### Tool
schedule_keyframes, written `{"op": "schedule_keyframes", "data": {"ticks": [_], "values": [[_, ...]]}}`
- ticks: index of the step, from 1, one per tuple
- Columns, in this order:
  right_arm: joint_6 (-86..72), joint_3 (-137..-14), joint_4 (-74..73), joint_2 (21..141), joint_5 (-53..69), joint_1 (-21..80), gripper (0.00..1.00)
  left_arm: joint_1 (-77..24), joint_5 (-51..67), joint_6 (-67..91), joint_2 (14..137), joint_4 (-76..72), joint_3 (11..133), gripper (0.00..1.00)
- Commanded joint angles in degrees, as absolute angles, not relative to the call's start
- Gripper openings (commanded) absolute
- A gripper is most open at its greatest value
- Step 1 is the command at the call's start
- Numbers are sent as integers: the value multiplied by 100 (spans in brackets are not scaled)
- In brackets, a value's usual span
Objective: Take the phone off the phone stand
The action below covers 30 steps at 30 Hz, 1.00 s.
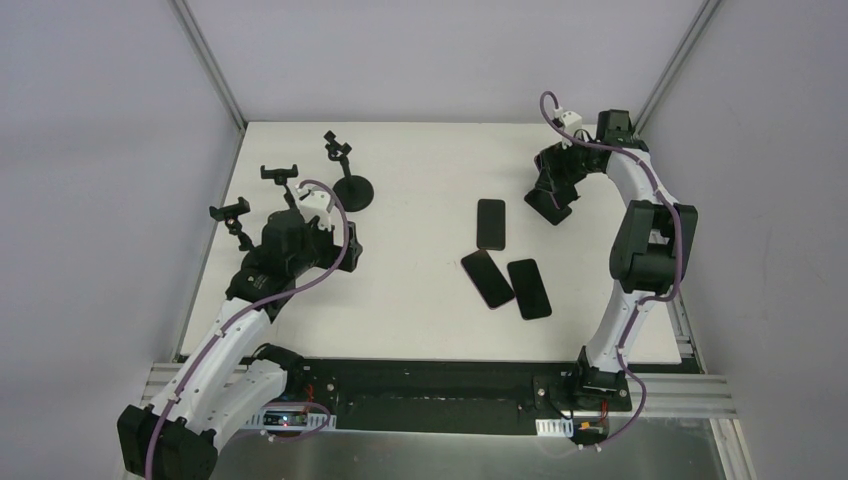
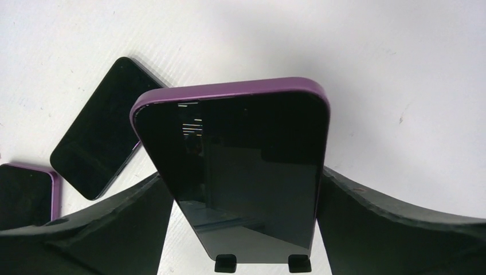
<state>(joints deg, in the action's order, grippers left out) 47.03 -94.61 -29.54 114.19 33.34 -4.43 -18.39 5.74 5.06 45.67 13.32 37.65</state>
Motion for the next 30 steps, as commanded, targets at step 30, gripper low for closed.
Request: {"op": "schedule_keyframes", "data": {"ticks": [30], "values": [[3965,-9672,-1546,10322,1458,632,58,-1864,473,507,4510,1290,3902,97]]}}
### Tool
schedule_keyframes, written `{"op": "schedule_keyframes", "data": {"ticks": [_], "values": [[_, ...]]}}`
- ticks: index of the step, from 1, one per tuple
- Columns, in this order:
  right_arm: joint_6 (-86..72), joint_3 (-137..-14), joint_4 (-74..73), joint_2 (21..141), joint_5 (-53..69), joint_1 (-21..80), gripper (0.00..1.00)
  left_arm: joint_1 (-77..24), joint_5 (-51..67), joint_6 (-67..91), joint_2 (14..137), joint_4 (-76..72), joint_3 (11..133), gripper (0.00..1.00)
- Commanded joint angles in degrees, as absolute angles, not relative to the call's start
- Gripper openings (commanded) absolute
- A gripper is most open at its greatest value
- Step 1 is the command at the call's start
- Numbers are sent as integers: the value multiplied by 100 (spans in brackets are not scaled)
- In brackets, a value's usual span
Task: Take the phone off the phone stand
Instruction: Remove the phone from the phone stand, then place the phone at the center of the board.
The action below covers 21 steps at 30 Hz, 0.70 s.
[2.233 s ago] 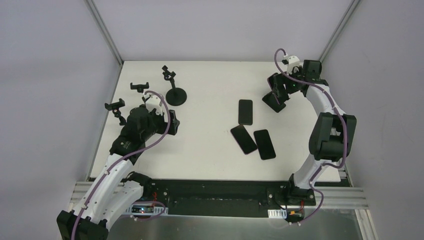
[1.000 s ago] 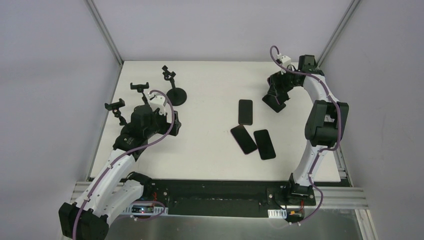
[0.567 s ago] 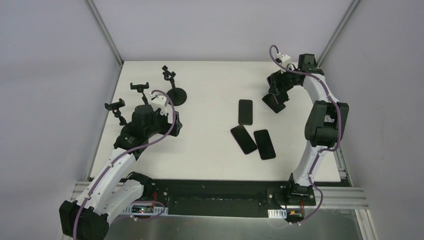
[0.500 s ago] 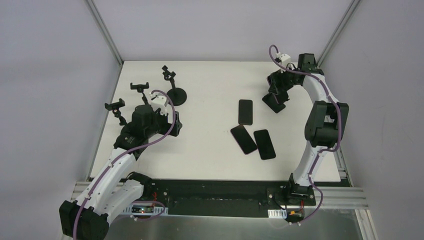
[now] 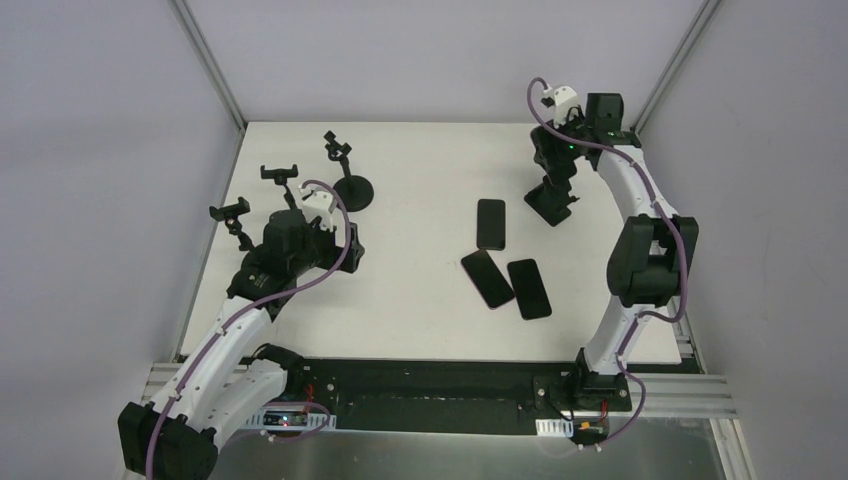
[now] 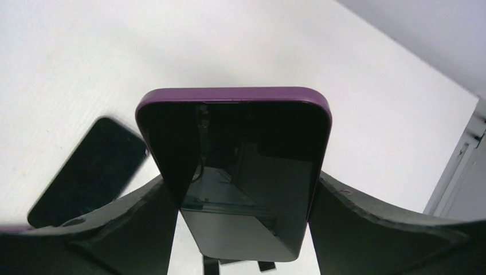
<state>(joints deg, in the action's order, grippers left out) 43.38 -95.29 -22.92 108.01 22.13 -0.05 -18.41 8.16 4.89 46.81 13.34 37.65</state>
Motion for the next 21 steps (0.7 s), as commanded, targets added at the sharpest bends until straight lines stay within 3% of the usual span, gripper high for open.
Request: {"op": "schedule_keyframes", "data": {"ticks": [1,14,21], "values": [[3888,-9650,-1460,10305,1327,780,58,-1863,408,510,4462,1292,3896,97],[707,-9957,-968,10826,-359,2554,56,-1863,-133,415,4081,1292,3834,96],[-1178,-10920,-2437,11649,-618,2974,53,-1859,-109,436,4012,1292,3830,96]]}}
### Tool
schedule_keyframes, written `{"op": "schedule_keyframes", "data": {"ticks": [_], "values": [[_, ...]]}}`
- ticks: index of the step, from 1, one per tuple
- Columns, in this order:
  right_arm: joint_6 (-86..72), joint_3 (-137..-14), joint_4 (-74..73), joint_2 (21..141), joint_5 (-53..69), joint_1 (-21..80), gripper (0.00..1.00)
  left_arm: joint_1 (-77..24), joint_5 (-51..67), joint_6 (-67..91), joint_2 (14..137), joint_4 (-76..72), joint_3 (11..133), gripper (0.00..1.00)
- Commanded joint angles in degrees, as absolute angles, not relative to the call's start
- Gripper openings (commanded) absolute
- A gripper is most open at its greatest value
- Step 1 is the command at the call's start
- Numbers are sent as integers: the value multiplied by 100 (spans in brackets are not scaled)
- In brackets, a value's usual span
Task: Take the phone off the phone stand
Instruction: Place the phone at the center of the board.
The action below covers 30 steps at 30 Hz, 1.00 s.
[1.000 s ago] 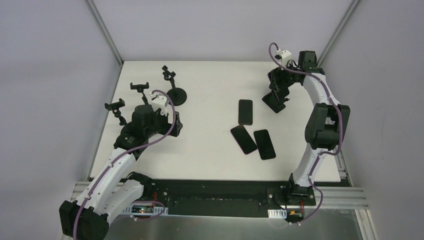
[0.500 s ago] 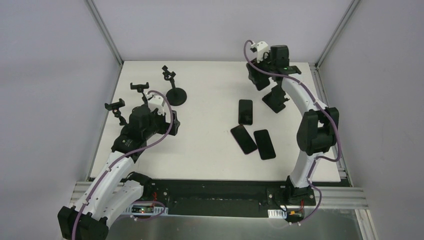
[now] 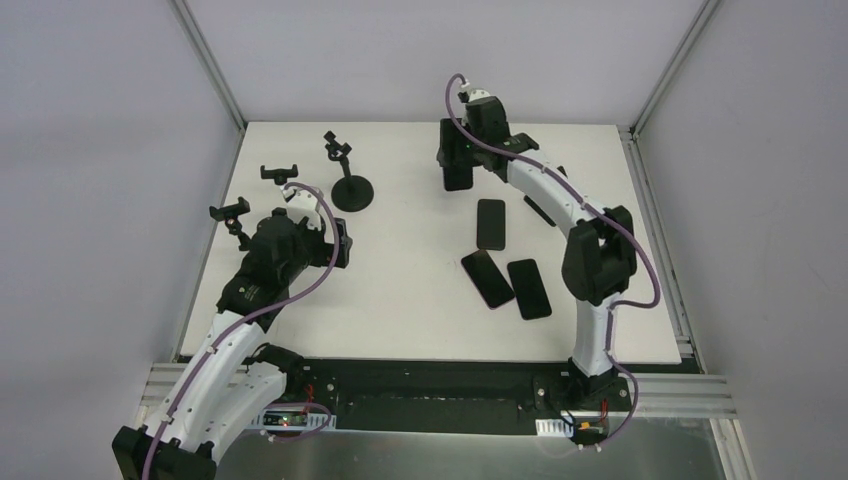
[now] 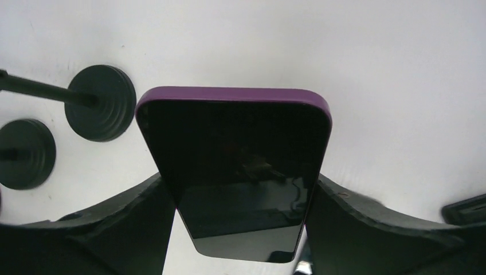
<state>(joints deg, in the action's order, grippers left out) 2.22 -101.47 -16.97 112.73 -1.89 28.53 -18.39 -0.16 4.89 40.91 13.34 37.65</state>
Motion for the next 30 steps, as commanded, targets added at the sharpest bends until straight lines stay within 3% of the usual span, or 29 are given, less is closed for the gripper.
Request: {"op": "schedule_keyframes", "data": {"ticks": [1,10,24,30], "values": [[-1367,-11035,-2652,11742,-693,3034,53,-1862,-104,438,4024,1292,3832,96],[-2741,-10823,-3225,12077,-982,3270,55,-1862,-50,459,3999,1292,3843,96],[-3001,-10789,-3663,12826,-1098,3374,58,-1856,-9,446,3970,1292,3832,96],[-3086,-10626,-3644,12885,-1119,3448,69,-1859,-9,440,4007,1292,3849,96]]}}
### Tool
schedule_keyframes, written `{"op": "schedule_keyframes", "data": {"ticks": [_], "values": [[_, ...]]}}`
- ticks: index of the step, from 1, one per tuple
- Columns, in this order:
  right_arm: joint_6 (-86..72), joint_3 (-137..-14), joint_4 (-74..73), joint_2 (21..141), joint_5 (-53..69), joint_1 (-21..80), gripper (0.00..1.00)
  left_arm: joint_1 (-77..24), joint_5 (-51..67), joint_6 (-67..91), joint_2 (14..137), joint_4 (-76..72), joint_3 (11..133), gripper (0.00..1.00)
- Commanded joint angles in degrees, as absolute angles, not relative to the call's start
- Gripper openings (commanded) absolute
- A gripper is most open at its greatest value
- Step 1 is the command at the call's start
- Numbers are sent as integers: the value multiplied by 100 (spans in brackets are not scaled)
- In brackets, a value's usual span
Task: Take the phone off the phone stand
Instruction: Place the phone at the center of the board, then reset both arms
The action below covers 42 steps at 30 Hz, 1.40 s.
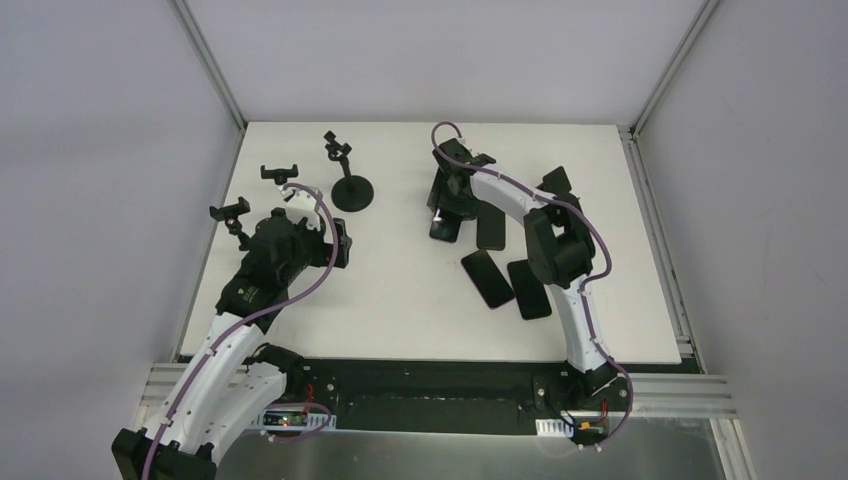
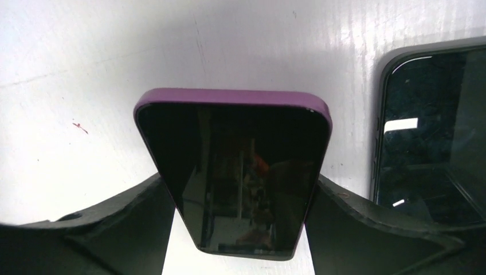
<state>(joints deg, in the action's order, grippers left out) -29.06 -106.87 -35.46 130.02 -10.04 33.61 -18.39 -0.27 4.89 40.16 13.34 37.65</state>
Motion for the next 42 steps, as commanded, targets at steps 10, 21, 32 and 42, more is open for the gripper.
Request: {"op": "schedule_keyframes", "data": {"ticks": [10,21,32,42], "values": [[-3039,-10204,-3584,12725,-1341,3563,92,-1854,90,398,3977,1307,3824,96],[-2699,-10098,-3601,12164,-1423,3569,99,-1855,31,572,4128,1837,4051,99],[-1676,-10870,-5062,11311,1646,3323,99,-1854,-273,1480,4676,2677,4368,99],[-2165,-9532,-4577,9587,2459,2600,99,-1854,-539,1697,4694,2781,4681,99]]}}
